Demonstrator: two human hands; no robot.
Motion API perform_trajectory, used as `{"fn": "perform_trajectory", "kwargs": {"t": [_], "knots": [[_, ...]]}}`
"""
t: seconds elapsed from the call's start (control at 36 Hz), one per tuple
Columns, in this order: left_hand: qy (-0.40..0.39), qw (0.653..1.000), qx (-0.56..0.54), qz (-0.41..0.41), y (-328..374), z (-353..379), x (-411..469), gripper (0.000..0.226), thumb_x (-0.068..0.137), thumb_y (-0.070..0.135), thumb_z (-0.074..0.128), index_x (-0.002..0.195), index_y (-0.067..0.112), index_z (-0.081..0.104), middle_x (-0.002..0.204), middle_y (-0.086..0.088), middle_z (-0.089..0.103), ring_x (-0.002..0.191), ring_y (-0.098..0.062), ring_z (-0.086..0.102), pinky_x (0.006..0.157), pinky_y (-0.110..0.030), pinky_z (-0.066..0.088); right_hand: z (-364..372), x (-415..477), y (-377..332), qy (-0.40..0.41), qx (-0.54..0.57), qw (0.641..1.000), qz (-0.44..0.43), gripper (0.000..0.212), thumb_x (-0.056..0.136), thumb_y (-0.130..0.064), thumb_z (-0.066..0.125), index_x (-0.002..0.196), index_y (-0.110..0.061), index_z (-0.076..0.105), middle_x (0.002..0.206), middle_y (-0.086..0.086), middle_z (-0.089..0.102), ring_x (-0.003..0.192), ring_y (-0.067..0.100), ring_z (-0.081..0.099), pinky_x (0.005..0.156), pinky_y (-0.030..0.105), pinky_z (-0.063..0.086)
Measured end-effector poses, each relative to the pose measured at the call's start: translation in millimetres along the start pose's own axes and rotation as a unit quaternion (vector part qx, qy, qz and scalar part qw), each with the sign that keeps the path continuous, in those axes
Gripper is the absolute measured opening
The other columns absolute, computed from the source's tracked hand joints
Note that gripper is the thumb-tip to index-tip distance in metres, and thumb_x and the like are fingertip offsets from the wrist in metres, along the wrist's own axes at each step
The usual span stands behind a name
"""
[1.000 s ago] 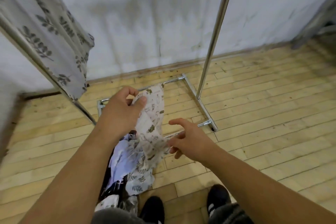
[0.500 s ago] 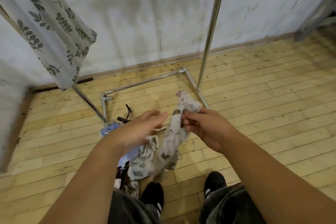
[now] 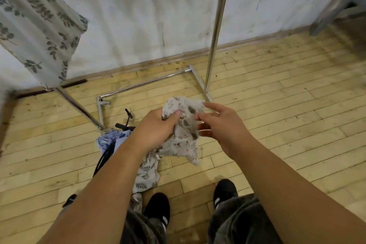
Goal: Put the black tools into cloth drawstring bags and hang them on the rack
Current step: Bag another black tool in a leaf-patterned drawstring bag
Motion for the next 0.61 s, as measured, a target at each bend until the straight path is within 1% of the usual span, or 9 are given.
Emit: {"fn": "perform_trajectory", "kwargs": {"t": [0.06,0.11,0.19,0.28,0.33,0.39,0.47,0.56,0.61], "knots": [[0.014,1.0,0.012,-0.025,-3,-1,0,0.045,0.099,0.064,0.048,0.08,0.024,0.057,0.07,0.008,0.054,0.064,-0.011,0.054,0.059,-0.028,0.038,11,-4,-4,-0.035,-0.024,0.999,-0.017,0.029,0.1,-0.008,0.063,0.129,-0.009,0.065,0.098,0.014,0.076,0.08,0.024,0.071,0.085,0.052,0.063],[0.023,0.998,0.027,-0.055,-7,-2,0,0.051,0.097,0.07,0.043,0.074,0.024,0.041,0.075,0.004,0.046,0.065,-0.012,0.047,0.061,-0.031,0.036,19,-8,-9,-0.059,-0.024,0.997,-0.041,0.021,0.101,-0.008,0.061,0.12,-0.011,0.07,0.092,0.007,0.076,0.079,0.021,0.073,0.086,0.054,0.062],[0.038,0.996,0.019,-0.082,-13,-6,2,0.064,0.094,0.078,0.037,0.085,0.016,0.051,0.077,-0.003,0.051,0.07,-0.02,0.053,0.064,-0.035,0.039,27,-10,-18,-0.081,-0.014,0.993,-0.087,0.02,0.102,-0.007,0.058,0.117,-0.012,0.071,0.088,0.002,0.077,0.079,0.018,0.075,0.088,0.045,0.062],[0.038,0.995,0.006,-0.097,-15,-8,1,0.074,0.094,0.08,0.033,0.094,0.012,0.064,0.085,-0.003,0.067,0.08,-0.02,0.064,0.073,-0.036,0.045,35,-11,-24,-0.105,0.034,0.988,-0.111,0.022,0.102,-0.005,0.057,0.118,-0.013,0.07,0.088,0.005,0.076,0.087,0.024,0.076,0.094,0.04,0.06],[0.037,0.995,-0.013,-0.097,-14,-8,1,0.068,0.097,0.073,0.036,0.097,0.012,0.065,0.09,-0.005,0.069,0.084,-0.023,0.066,0.077,-0.037,0.044,37,-10,-24,-0.111,0.073,0.985,-0.109,0.021,0.103,-0.006,0.056,0.116,-0.015,0.07,0.087,0.004,0.075,0.091,0.024,0.076,0.097,0.041,0.058],[0.041,0.994,-0.034,-0.097,-10,-9,0,0.057,0.1,0.064,0.043,0.093,0.011,0.063,0.085,-0.007,0.066,0.079,-0.025,0.063,0.071,-0.036,0.042,38,-7,-22,-0.113,0.097,0.984,-0.093,0.02,0.104,-0.008,0.056,0.114,-0.018,0.07,0.085,0.002,0.073,0.093,0.022,0.075,0.094,0.042,0.056],[0.03,0.992,-0.071,-0.098,-8,-6,0,0.036,0.1,0.056,0.048,0.088,0.022,0.054,0.079,-0.002,0.059,0.073,-0.018,0.056,0.069,-0.036,0.039,37,-5,-19,-0.106,0.084,0.988,-0.078,0.021,0.104,-0.009,0.055,0.114,-0.019,0.07,0.083,0.001,0.07,0.087,0.018,0.073,0.076,0.036,0.051],[0.017,0.989,-0.115,-0.088,-4,-4,-2,0.027,0.1,0.051,0.05,0.085,0.029,0.054,0.089,0.004,0.063,0.084,-0.014,0.06,0.089,-0.04,0.046,39,-4,-17,-0.111,0.041,0.99,-0.079,0.022,0.104,-0.006,0.052,0.115,-0.014,0.069,0.081,0.004,0.069,0.079,0.015,0.07,0.07,0.032,0.049],[0.019,0.989,-0.12,-0.088,-4,-6,-3,0.026,0.099,0.051,0.051,0.09,0.028,0.06,0.1,-0.001,0.07,0.095,-0.02,0.065,0.1,-0.045,0.049,40,-3,-15,-0.115,0.016,0.99,-0.075,0.021,0.104,-0.006,0.052,0.11,-0.014,0.07,0.078,0.004,0.067,0.076,0.016,0.067,0.068,0.03,0.049]]}}
Point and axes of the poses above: each hand's wrist, its own x-axis towards the middle knuckle, its own z-axis out of the palm, y = z × x, the point moved 9 cm from there along x, towards the middle knuckle
